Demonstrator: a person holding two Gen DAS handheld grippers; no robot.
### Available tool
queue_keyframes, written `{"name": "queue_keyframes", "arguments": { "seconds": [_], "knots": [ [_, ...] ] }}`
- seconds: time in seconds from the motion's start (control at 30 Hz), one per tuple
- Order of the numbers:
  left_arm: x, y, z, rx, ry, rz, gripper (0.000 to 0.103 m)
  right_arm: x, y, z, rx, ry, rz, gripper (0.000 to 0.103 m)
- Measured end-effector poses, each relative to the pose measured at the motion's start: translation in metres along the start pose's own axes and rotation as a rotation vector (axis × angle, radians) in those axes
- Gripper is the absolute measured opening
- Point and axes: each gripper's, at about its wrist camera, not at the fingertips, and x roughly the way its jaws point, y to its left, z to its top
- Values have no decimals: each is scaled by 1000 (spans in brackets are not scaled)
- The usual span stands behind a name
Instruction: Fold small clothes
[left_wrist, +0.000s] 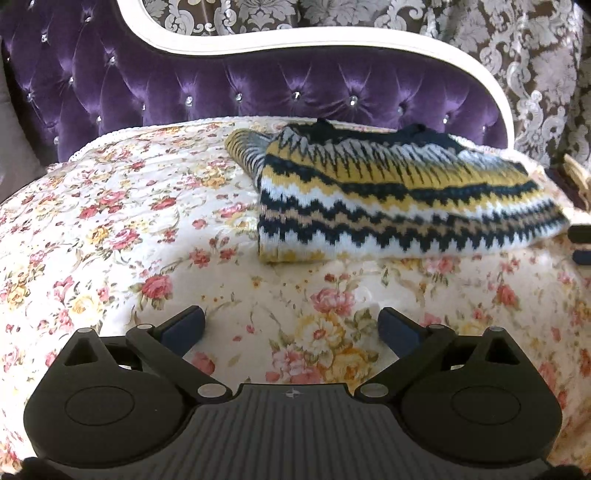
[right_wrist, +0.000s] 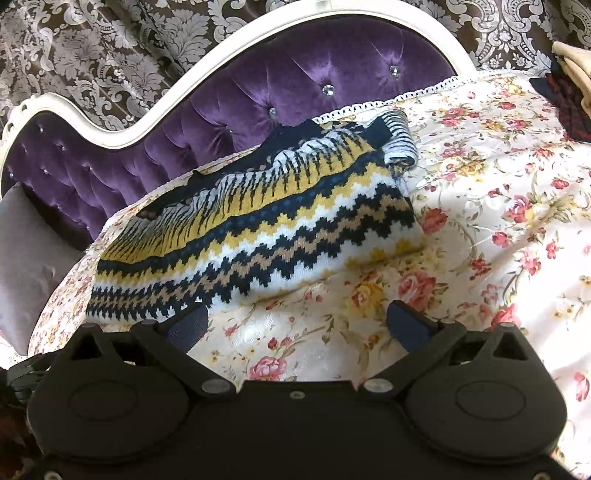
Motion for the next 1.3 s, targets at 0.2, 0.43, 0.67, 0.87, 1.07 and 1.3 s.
{"name": "queue_keyframes", "arguments": {
  "seconds": [0.2, 0.43, 0.67, 0.87, 1.07, 1.3],
  "knots": [
    [9, 5, 22, -101, -32, -108, 100, 4, -10, 6, 41, -29, 44, 103],
    [43, 12, 47, -239, -5, -158, 100, 17, -25, 20, 136, -89, 93, 103],
    [63, 10, 63, -247, 7, -128, 95, 35, -38, 39, 224, -131, 119, 103],
    [64, 10, 70, -253, 24, -81, 45, 43, -26, 47, 148, -81, 73, 83],
    [67, 2, 74, -237, 36, -51, 16, 45, -22, 45, 63, -51, 5, 26],
    [65, -4, 77, -202, 51, -11, 13, 43, -19, 48, 59, -20, -16, 17]
  ]
}}
